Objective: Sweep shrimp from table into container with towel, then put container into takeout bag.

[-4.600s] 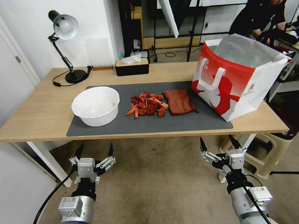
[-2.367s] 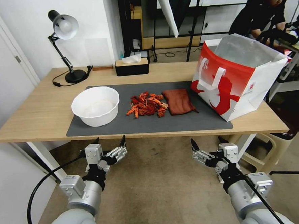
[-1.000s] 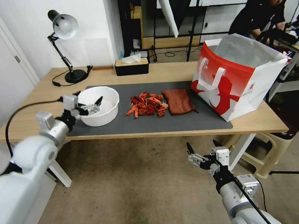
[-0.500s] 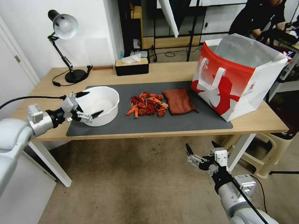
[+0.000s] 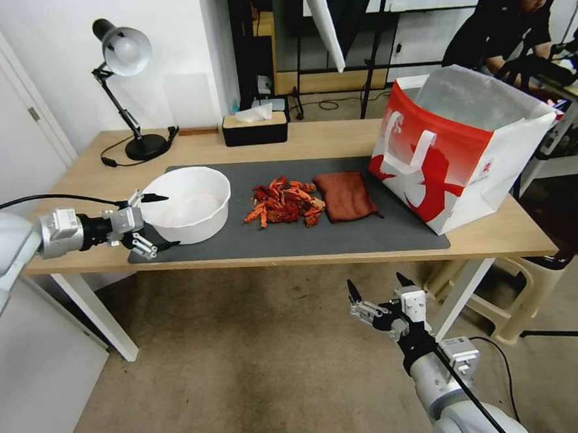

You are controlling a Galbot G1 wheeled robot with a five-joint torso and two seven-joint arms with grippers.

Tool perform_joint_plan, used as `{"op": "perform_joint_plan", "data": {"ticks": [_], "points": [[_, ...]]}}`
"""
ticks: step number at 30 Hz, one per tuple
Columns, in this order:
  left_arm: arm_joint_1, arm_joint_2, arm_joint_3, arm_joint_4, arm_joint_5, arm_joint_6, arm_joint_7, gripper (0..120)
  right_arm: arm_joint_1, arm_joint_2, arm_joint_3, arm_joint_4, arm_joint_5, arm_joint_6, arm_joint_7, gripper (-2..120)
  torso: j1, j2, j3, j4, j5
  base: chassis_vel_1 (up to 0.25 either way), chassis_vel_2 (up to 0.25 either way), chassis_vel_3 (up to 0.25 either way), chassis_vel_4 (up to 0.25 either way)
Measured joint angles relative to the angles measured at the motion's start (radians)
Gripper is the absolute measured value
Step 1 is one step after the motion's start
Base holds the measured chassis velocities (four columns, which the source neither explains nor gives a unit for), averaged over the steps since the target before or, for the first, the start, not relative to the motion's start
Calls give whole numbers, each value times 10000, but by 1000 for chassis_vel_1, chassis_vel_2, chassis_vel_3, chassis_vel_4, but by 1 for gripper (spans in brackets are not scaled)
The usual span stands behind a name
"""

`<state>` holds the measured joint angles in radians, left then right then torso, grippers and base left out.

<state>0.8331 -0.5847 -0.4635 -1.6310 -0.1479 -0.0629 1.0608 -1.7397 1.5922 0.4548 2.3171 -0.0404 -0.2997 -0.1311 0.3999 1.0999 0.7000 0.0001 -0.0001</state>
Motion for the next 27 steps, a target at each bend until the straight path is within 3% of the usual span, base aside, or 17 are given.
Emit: {"op": "perform_joint_plan", "data": {"ticks": [7, 10, 17, 21, 22, 27], "points": [[-469, 56, 489, 320, 226, -437, 194, 100, -23, 8, -145, -30, -104, -1, -5, 100, 0, 0, 0, -2, -1, 0, 0, 0, 0], [-1235, -36, 1041, 722, 271, -693, 539, 100, -90, 32, -500, 206, 259, -313, -12, 100, 0, 0, 0, -1, -1, 0, 0, 0, 0], [-2019, -127, 1688, 1013, 408, -780, 968, 100, -84, 30, -559, 147, 192, -345, -17, 100, 0, 0, 0, -1, 0, 0, 0, 0, 0], [-2897, -259, 2501, 1413, 813, -972, 1301, 98, -116, 26, -519, 121, 168, -336, -16, 100, 0, 0, 0, -1, 2, 0, 0, 0, 0], [-2897, -259, 2501, 1413, 813, -972, 1301, 98, -116, 26, -519, 121, 168, -336, -16, 100, 0, 0, 0, -1, 2, 0, 0, 0, 0], [-3751, -573, 3346, 1914, 1482, -1262, 1829, 93, -137, 15, -428, 44, 144, -279, -15, 100, 1, 0, 0, -4, 2, 0, 0, 0, 0]]}}
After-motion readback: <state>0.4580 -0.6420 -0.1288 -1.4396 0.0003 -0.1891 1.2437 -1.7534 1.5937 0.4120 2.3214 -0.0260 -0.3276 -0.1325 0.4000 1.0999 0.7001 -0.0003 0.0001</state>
